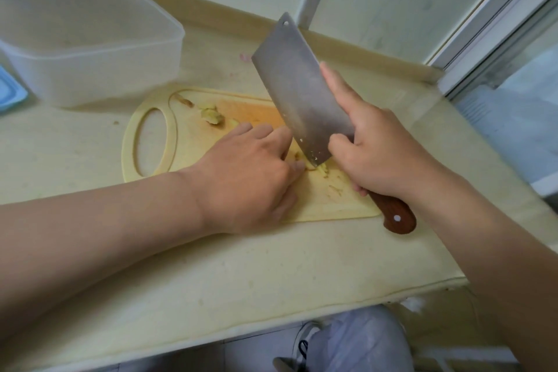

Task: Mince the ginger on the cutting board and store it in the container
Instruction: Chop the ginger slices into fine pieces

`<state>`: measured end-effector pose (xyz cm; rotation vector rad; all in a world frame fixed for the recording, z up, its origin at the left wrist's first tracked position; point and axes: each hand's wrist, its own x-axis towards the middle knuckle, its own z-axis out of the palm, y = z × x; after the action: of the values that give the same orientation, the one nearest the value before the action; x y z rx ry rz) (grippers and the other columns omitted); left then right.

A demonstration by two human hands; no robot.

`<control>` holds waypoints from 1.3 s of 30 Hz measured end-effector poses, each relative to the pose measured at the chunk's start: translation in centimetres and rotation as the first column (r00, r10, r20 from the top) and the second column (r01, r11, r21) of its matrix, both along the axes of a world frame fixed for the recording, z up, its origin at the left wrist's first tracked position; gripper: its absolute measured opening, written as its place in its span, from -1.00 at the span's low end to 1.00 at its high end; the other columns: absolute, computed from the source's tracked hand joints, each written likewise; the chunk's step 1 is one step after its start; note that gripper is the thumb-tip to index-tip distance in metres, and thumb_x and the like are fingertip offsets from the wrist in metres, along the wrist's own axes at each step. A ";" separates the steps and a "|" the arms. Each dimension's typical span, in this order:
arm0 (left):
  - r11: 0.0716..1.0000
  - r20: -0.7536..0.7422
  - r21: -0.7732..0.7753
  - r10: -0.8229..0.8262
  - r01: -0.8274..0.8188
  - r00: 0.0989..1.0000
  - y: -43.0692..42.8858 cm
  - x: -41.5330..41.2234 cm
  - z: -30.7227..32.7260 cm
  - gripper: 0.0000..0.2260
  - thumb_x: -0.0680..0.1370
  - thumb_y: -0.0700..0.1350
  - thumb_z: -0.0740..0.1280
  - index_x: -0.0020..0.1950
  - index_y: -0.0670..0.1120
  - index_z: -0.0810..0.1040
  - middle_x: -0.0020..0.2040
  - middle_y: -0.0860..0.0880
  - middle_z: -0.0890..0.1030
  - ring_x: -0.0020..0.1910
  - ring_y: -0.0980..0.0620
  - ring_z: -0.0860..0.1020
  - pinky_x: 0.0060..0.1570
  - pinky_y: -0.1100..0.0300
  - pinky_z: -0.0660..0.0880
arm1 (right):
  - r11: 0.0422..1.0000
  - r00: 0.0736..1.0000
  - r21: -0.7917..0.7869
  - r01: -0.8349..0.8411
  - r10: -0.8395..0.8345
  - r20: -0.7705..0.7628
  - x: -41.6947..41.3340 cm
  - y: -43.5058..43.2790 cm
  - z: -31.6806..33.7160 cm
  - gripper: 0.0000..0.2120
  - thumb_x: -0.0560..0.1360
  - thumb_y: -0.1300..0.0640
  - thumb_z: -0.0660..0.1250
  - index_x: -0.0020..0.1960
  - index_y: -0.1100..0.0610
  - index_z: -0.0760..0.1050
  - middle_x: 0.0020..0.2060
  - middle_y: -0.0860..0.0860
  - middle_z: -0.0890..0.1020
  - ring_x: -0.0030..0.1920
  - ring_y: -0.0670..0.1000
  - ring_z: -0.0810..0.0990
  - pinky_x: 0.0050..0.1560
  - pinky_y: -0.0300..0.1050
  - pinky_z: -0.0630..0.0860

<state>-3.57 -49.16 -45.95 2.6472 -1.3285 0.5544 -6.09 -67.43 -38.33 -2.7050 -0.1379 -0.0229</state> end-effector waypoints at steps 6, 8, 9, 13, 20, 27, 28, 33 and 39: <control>1.000 -0.029 -0.017 -0.003 0.002 1.000 -0.1 0.0 0.0 -0.52 0.51 0.11 0.00 0.04 -0.03 0.67 -0.18 -0.07 0.47 -0.28 -0.13 0.45 -0.23 0.09 0.23 | 1.000 1.000 -0.031 -0.005 0.006 0.021 -2.9 -1.3 0.0 -0.11 0.58 0.25 0.19 0.56 -0.52 -0.12 -0.45 0.23 0.56 -0.46 0.18 0.56 -0.31 0.18 0.61; 1.000 -0.031 -0.022 -0.014 0.014 0.999 -0.1 0.0 0.0 -0.52 0.51 0.11 0.00 0.02 -0.04 0.67 -0.20 -0.08 0.47 -0.29 -0.13 0.44 -0.24 0.09 0.22 | 0.997 0.999 -0.077 -0.025 0.023 -0.028 -2.9 -1.6 0.6 -0.12 0.58 0.24 0.19 0.56 -0.53 -0.12 -0.48 0.17 0.57 -0.48 0.13 0.56 -0.30 0.13 0.62; 1.000 -0.033 -0.025 -0.018 0.018 0.999 -0.2 0.0 0.0 -0.53 0.52 0.10 0.00 0.02 -0.05 0.67 -0.20 -0.08 0.47 -0.30 -0.14 0.44 -0.24 0.10 0.21 | 0.994 0.998 -0.102 -0.040 0.035 -0.053 -2.5 -1.5 1.0 -0.12 0.57 0.24 0.19 0.57 -0.52 -0.11 -0.49 0.14 0.58 -0.49 0.10 0.57 -0.32 0.09 0.62; 0.999 -0.041 -0.042 -0.029 0.027 0.999 -0.3 0.1 0.1 -0.53 0.56 0.09 0.01 0.03 -0.07 0.68 -0.23 -0.09 0.46 -0.31 -0.17 0.46 -0.25 0.10 0.19 | 0.982 0.989 -0.157 -0.107 0.090 -0.116 1.0 0.3 1.6 -0.11 0.52 0.28 0.19 0.64 -0.37 -0.05 -0.58 -0.01 0.54 -0.59 0.02 0.58 -0.44 -0.10 0.62; 0.999 -0.027 -0.033 -0.010 0.009 1.000 -0.2 -0.2 0.2 -0.50 0.56 0.11 -0.03 0.07 -0.03 0.67 -0.21 -0.09 0.45 -0.30 -0.17 0.47 -0.25 0.08 0.19 | 0.998 0.991 -0.051 -0.034 0.040 0.128 -0.1 0.3 -0.6 -0.12 0.53 0.28 0.21 0.66 -0.33 -0.06 -0.48 0.12 0.56 -0.49 0.05 0.56 -0.34 0.08 0.57; 0.999 -0.034 -0.041 0.020 -0.021 0.999 -0.2 -0.2 0.2 -0.48 0.53 0.14 -0.07 0.05 -0.02 0.65 -0.23 -0.04 0.26 -0.31 -0.15 0.40 -0.24 0.08 0.16 | 0.999 1.000 -0.031 0.022 -0.021 0.012 -3.7 -1.0 0.4 -0.12 0.57 0.22 0.21 0.51 -0.60 -0.08 -0.40 0.23 0.61 -0.47 0.20 0.57 -0.36 0.16 0.60; 0.999 -0.041 -0.047 0.015 -0.017 0.999 -0.2 -0.1 0.1 -0.48 0.54 0.13 -0.06 0.04 -0.03 0.66 -0.24 -0.04 0.25 -0.33 -0.15 0.38 -0.24 0.08 0.17 | 0.998 1.000 -0.065 0.002 -0.003 -0.009 -3.3 -0.9 0.7 -0.12 0.56 0.22 0.21 0.52 -0.59 -0.08 -0.42 0.20 0.62 -0.48 0.16 0.57 -0.34 0.14 0.61; 0.999 -0.056 -0.041 -0.009 0.006 0.998 -0.3 -0.2 0.3 -0.49 0.57 0.11 -0.04 0.03 -0.05 0.67 -0.25 -0.03 0.22 -0.36 -0.14 0.35 -0.27 0.10 0.20 | 0.984 0.992 -0.157 -0.085 0.069 -0.104 1.0 0.7 1.5 -0.11 0.52 0.28 0.19 0.62 -0.40 -0.04 -0.49 0.00 0.58 -0.60 0.04 0.58 -0.47 -0.03 0.62; 0.999 -0.065 -0.037 -0.004 0.001 0.998 -0.1 -0.3 0.4 -0.51 0.57 0.10 -0.02 0.01 -0.06 0.68 -0.27 -0.02 0.23 -0.36 -0.16 0.42 -0.27 0.11 0.18 | 0.991 0.996 -0.119 -0.066 0.073 0.053 0.8 1.3 0.2 -0.12 0.52 0.26 0.20 0.67 -0.28 -0.06 -0.49 0.04 0.52 -0.47 0.00 0.55 -0.32 -0.04 0.57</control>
<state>-3.91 -49.29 -45.59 2.6105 -1.2909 0.4830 -5.27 -66.17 -38.13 -2.8163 -0.2585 -0.0736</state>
